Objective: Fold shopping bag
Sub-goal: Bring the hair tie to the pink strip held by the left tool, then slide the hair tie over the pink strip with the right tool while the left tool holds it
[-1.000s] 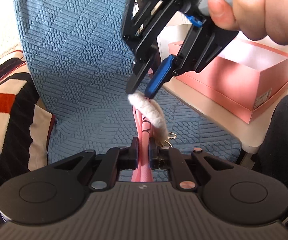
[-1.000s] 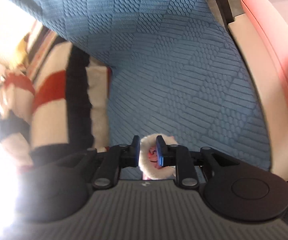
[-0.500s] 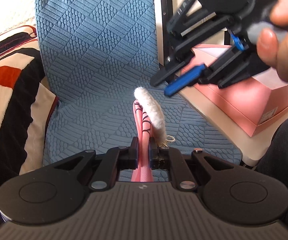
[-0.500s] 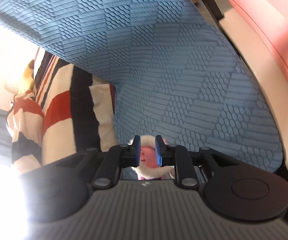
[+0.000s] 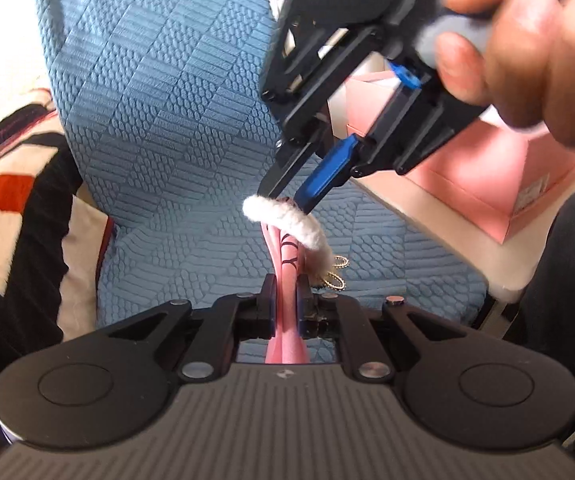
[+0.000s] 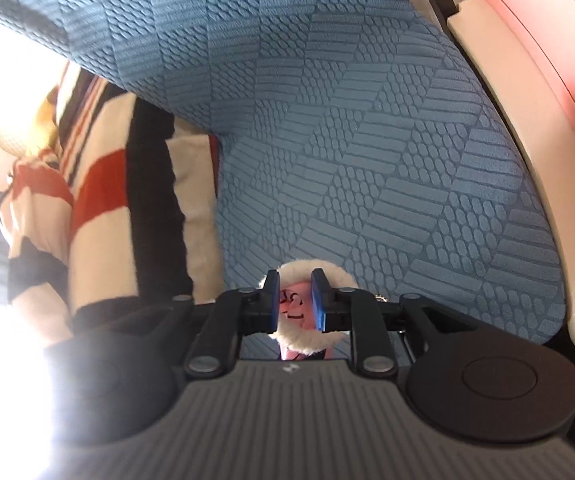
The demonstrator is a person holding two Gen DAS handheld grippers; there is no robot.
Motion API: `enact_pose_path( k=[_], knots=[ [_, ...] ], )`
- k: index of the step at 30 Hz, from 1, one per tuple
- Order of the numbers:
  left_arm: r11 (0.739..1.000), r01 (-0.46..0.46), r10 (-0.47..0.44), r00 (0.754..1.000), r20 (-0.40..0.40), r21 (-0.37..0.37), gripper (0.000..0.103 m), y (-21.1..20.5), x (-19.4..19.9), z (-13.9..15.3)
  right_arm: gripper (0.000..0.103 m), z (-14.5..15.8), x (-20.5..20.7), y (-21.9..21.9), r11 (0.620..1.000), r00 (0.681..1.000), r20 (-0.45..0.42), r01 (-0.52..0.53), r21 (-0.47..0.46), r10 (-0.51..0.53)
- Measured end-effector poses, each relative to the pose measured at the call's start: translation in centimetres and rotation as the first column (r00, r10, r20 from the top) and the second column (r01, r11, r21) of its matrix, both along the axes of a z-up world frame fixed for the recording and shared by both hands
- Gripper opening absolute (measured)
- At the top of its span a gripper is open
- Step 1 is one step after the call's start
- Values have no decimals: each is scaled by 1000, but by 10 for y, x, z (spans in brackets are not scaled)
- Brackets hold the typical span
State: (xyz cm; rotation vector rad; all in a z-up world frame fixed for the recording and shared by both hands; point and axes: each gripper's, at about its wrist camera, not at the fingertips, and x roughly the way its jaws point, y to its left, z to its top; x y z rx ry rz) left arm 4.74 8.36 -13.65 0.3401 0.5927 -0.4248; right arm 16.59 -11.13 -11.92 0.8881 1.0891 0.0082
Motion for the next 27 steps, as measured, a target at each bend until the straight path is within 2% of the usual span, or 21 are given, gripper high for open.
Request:
enact_pose_path(
  k=[6, 13, 22, 27],
  knots=[
    [990, 51, -58, 997, 52, 129, 10, -18, -15, -7, 20, -6, 10, 1, 996, 993, -102, -72, -43, 67],
    [966, 98, -125, 987, 98, 240, 10, -33, -31, -14, 22, -8, 22, 5, 978, 964, -202, -193, -80, 173],
    [954, 115, -150, 983, 108, 276, 9, -36, -39, -16, 26, -28, 21, 4, 973, 947, -239, -229, -27, 216],
    [958, 112, -144, 984, 106, 264, 9, -35, -38, -15, 23, -31, 15, 4, 977, 959, -200, -212, -40, 200]
  ],
)
